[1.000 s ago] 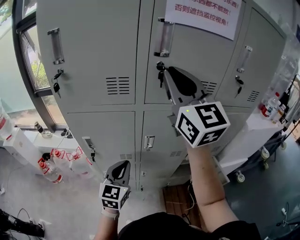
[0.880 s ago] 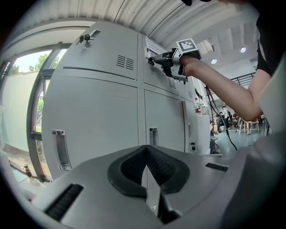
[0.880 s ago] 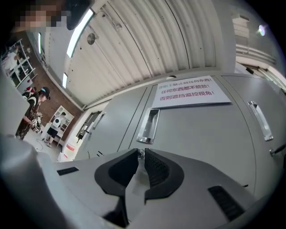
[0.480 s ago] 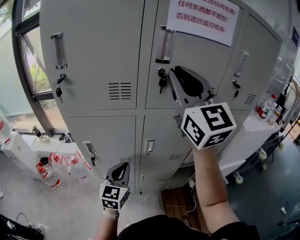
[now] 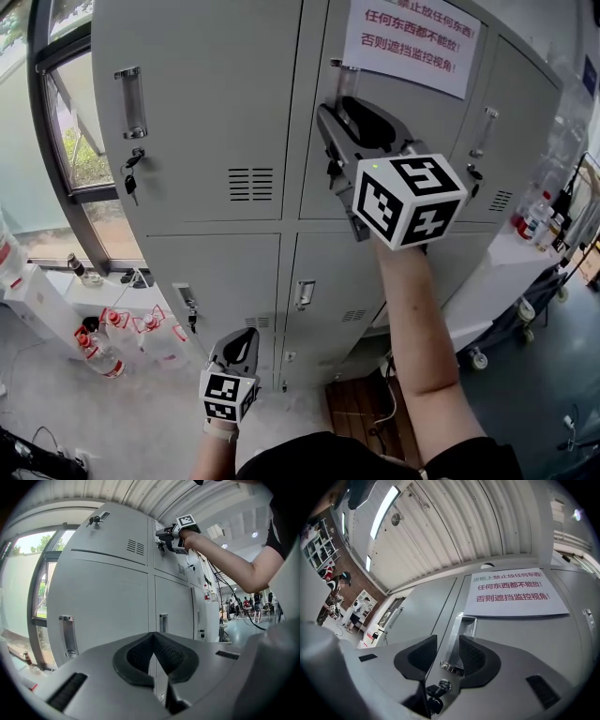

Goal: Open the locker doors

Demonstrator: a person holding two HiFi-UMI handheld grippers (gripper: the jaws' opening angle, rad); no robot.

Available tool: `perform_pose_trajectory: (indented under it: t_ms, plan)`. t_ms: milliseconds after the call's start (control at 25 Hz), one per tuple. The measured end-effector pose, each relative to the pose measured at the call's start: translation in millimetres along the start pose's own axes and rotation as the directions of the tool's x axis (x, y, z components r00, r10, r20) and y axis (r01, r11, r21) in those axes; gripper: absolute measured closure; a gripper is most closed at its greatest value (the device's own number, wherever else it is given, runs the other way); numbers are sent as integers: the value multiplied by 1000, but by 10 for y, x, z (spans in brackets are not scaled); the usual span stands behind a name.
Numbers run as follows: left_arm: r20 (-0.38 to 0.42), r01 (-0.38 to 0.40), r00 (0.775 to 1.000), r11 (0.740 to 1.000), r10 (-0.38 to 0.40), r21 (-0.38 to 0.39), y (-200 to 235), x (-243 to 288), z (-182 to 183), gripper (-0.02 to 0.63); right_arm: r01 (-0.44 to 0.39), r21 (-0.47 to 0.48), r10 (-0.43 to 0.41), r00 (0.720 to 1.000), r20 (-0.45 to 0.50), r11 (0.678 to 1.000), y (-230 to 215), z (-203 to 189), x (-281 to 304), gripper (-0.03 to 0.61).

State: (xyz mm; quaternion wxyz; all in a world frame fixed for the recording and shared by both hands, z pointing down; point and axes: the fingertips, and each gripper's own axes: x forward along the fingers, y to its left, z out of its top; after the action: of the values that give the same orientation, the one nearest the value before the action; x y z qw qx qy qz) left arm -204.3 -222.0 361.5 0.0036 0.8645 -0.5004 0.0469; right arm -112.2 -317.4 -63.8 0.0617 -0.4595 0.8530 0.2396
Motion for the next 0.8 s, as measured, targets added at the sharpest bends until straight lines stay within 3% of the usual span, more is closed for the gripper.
perform_pose_trajectory:
  t_ms: [520, 800]
  plan:
    - [-19, 27, 999, 1000, -27, 0, 206, -318, -217, 597, 52, 110, -53, 999, 3, 993, 29, -40, 149, 422]
    - [-47, 70, 996, 998, -70, -2, 216, -435, -383, 597, 36, 170, -38, 999, 10, 985, 27, -10, 116, 445]
